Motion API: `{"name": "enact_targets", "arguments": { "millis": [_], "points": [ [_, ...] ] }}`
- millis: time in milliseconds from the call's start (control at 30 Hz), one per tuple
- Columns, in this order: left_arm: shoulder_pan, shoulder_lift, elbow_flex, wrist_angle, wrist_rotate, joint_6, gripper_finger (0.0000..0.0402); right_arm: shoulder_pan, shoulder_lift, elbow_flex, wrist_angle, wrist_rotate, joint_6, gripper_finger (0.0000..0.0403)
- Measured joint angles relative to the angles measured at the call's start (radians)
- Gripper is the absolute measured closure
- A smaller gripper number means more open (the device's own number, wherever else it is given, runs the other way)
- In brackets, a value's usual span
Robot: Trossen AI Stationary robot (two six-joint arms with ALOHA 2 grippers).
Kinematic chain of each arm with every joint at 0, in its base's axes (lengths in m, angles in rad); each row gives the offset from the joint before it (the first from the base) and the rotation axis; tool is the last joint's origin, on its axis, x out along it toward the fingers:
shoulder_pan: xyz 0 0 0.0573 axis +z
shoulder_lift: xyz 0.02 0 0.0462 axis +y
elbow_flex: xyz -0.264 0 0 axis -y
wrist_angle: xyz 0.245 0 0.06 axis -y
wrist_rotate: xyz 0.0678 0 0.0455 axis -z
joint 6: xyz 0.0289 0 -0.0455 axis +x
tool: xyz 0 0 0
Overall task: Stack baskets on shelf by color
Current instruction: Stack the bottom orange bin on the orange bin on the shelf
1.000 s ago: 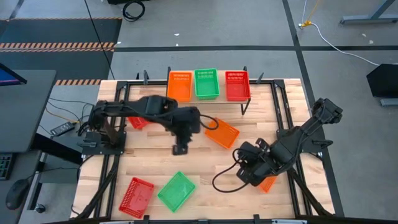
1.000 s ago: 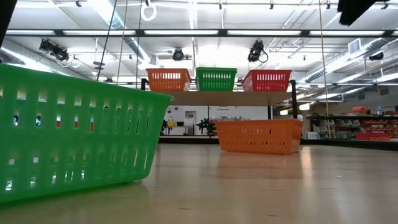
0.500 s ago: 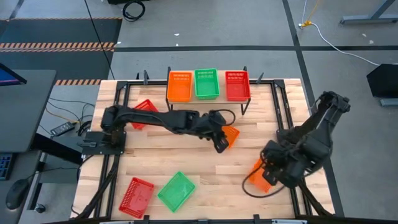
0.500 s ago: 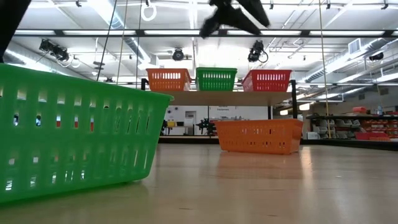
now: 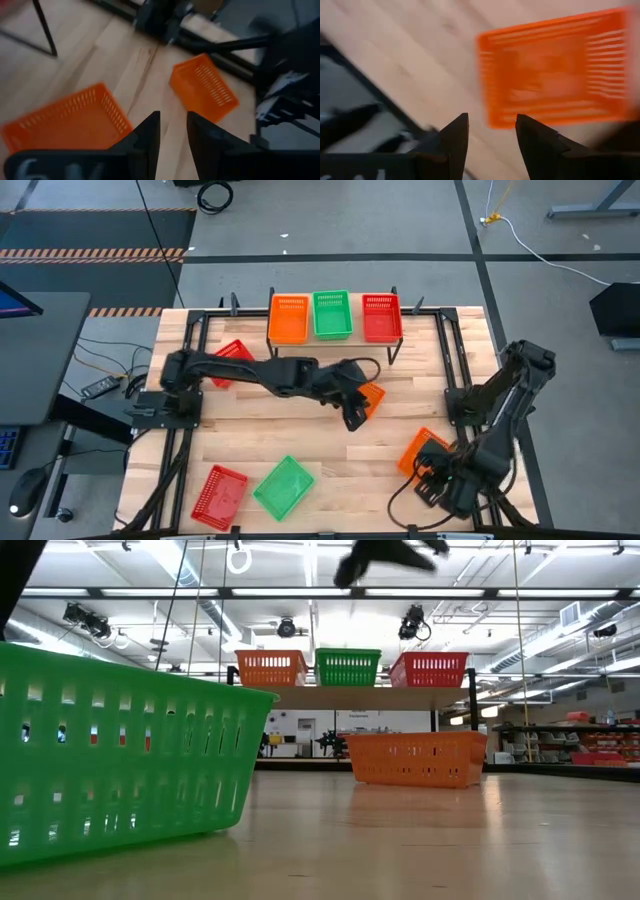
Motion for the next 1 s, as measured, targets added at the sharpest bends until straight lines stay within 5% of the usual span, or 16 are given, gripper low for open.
{"name": "enact_targets", "arguments": {
  "millis": [167,667,1000],
  "points": [
    [-0.002,-0.097,0.000,-0.019,0.003,0.052,0.0299,-0.036,0.069,-0.108,0.251,-0.061,-0.011,0.0223],
    [-0.082,-0.210,0.002,-0.193,0.019,0.117,0.0298,-0.128,0.259,-0.117,0.334,-0.216,-0.218,0.0158],
    [-0.128,-0.234,0.002,-0.267,0.019,0.148,0.0298,-0.190,0.218,0.035,0.076,-0.132,-0.306,0.0166]
  ]
}}
